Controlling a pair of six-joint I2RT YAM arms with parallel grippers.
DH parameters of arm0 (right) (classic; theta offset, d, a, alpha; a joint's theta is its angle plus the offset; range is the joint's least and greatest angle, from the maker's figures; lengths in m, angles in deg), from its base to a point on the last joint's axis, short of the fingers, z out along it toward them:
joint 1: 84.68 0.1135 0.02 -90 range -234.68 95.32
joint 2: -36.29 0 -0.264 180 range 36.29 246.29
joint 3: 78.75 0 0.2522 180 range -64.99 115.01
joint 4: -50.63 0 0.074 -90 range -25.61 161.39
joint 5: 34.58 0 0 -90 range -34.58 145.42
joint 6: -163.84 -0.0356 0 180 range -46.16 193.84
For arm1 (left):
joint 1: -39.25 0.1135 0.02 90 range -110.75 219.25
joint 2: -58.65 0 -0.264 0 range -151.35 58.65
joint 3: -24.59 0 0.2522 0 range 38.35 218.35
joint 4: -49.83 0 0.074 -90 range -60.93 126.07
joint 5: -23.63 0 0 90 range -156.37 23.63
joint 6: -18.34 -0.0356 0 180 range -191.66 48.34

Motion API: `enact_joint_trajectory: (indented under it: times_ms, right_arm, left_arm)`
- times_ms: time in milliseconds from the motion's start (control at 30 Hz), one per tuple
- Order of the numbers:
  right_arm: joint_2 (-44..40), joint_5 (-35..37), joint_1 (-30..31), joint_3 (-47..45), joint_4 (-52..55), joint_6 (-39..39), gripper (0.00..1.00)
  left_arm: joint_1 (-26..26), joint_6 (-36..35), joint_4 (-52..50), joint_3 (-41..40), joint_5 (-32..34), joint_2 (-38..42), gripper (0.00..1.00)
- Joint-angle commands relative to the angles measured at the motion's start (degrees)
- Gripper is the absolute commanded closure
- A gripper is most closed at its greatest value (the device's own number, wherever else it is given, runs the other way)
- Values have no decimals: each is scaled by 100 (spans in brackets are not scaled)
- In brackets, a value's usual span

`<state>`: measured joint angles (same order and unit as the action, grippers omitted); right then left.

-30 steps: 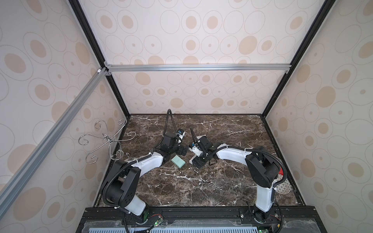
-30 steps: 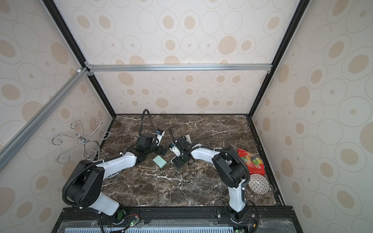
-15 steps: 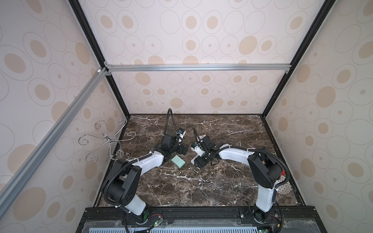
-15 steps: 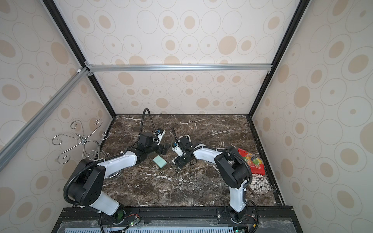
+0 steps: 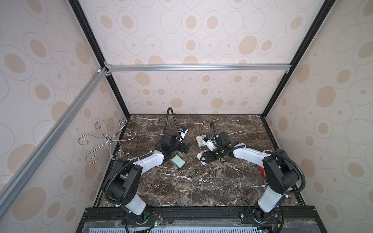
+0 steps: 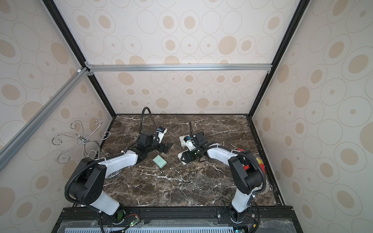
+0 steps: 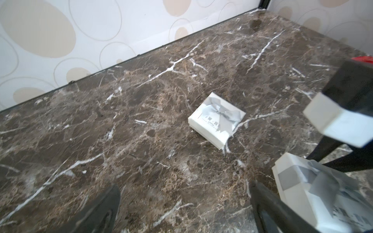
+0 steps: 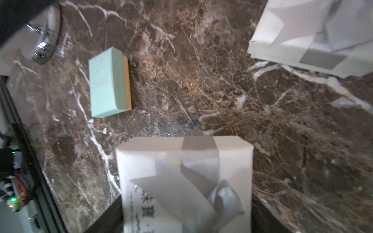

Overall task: Take the rings out of the lift-off lid box
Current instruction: Pick up the jewelry box from the center of the board.

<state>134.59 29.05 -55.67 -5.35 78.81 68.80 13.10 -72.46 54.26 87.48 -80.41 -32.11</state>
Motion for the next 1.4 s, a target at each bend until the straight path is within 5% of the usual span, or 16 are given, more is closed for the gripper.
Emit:
enact_joint_trajectory:
  times_ms: [0, 300, 667, 1367]
  right_arm:
    - [-257, -859, -264, -179, -422, -438, 26]
    - [-472, -1880, -826, -260, -933, -1166, 26]
    - [-452, -2439, -916, -172, -1391, -1696, 26]
    - [-580, -2823, -941, -234, -1824, -2079, 26]
  left_arm:
    - [-7, -333, 805, -214, -525, 68, 0]
    - [-146, -1047, 2473, -1355, -1143, 527, 0]
    - [-579, -1984, 3671, -1782, -2038, 225, 0]
    - [-679, -1373, 4638, -1584, -2062, -518, 2]
